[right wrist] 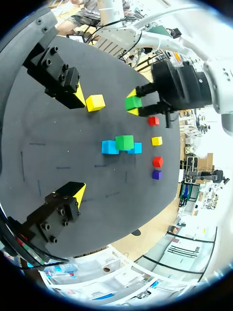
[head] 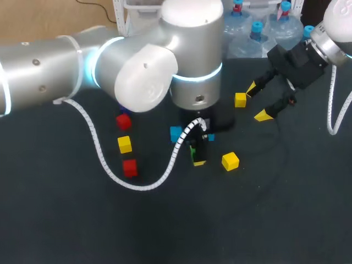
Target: Place the blue cubes, place green cubes on the blue cubes, place the yellow cubes on the green cubes, then place the red cubes on the yellow cubes, and place purple cube on the red cubes.
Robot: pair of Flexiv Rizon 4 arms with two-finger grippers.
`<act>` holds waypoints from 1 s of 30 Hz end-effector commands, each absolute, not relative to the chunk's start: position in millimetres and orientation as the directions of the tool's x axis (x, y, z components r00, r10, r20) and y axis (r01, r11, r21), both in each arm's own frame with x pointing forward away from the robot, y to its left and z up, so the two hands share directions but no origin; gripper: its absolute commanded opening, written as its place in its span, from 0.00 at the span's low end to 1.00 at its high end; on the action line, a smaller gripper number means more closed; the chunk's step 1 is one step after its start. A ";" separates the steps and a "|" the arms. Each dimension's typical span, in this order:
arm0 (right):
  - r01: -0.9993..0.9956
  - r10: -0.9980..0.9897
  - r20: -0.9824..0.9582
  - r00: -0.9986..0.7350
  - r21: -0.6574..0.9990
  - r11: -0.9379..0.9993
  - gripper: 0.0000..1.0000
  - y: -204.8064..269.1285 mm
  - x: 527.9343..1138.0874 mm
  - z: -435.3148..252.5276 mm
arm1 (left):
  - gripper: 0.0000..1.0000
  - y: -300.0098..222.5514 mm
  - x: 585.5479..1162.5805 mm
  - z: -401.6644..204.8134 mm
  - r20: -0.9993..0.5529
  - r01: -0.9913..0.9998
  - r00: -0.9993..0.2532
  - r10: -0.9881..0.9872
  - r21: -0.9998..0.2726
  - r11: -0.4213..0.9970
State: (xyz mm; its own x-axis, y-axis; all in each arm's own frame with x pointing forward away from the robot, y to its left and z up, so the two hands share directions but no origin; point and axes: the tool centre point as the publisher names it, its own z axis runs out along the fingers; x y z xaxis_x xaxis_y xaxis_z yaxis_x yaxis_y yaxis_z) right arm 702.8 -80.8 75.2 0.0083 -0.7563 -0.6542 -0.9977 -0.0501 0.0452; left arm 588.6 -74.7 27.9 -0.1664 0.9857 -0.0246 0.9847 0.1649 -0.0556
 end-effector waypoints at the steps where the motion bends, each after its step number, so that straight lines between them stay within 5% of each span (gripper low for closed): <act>1: -0.998 -0.756 -0.655 0.009 0.045 -0.051 1.00 -80.6 702.8 74.9 | 0.00 -67.6 594.9 30.7 0.007 0.984 -0.172 0.985 -0.054 0.172; 30: -0.998 -0.756 -0.655 0.009 0.045 -0.051 1.00 -80.6 702.8 74.9 | 0.00 -35.1 668.5 38.8 -0.040 0.989 -0.149 0.988 -0.001 0.150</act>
